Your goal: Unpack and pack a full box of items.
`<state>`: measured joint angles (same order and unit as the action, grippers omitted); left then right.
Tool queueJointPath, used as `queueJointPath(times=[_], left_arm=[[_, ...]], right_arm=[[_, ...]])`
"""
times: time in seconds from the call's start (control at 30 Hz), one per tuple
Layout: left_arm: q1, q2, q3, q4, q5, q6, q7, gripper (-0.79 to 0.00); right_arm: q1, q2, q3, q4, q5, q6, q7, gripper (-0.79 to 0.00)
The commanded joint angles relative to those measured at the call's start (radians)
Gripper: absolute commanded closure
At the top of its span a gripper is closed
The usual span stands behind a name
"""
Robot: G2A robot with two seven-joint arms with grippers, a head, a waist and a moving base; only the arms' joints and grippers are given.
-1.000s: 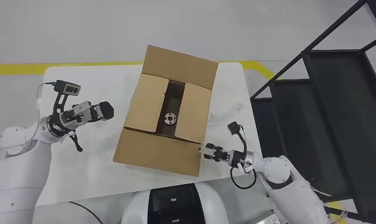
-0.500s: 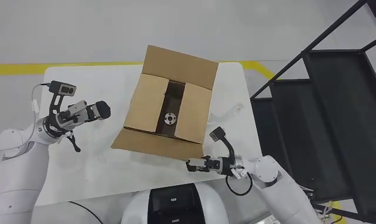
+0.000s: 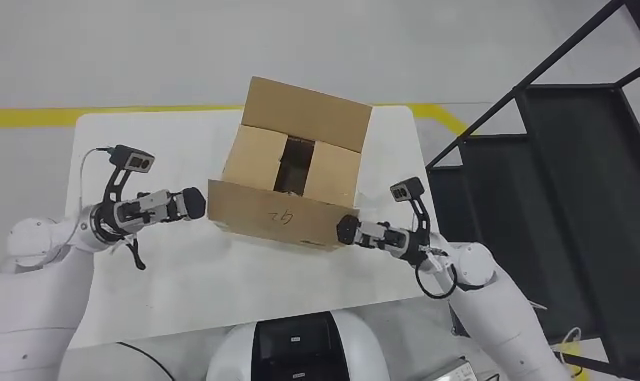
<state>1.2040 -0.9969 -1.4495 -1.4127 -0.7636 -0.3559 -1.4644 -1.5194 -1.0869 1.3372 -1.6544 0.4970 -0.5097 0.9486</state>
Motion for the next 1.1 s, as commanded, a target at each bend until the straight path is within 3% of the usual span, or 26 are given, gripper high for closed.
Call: queueJointPath(times=[0.0,0.43,0.67,0.8,1.07], left_arm=[[0.0,-0.001,0.027,-0.007,0.032,0.003,-0.003,-0.785],[-0.097,-0.022,0.156,0.078,0.167,-0.083,0.083,-0.785],[-0.162,-0.038,0.214,0.177,0.245,-0.15,0.171,-0.785],[-0.184,-0.042,0.228,0.211,0.243,-0.15,0.183,-0.785],[-0.18,-0.039,0.218,0.201,0.23,-0.133,0.184,-0.785]], right_arm=[[0.04,-0.004,-0.018,0.03,-0.048,0.006,-0.035,-0.785],[0.141,-0.019,-0.095,0.111,-0.178,0.011,-0.108,-0.785],[0.186,-0.007,0.0,0.138,-0.142,-0.034,-0.11,-0.785],[0.241,0.003,0.068,0.172,-0.239,-0.015,-0.166,-0.785],[0.431,-0.011,0.017,0.427,-0.415,0.012,-0.288,-0.785]])
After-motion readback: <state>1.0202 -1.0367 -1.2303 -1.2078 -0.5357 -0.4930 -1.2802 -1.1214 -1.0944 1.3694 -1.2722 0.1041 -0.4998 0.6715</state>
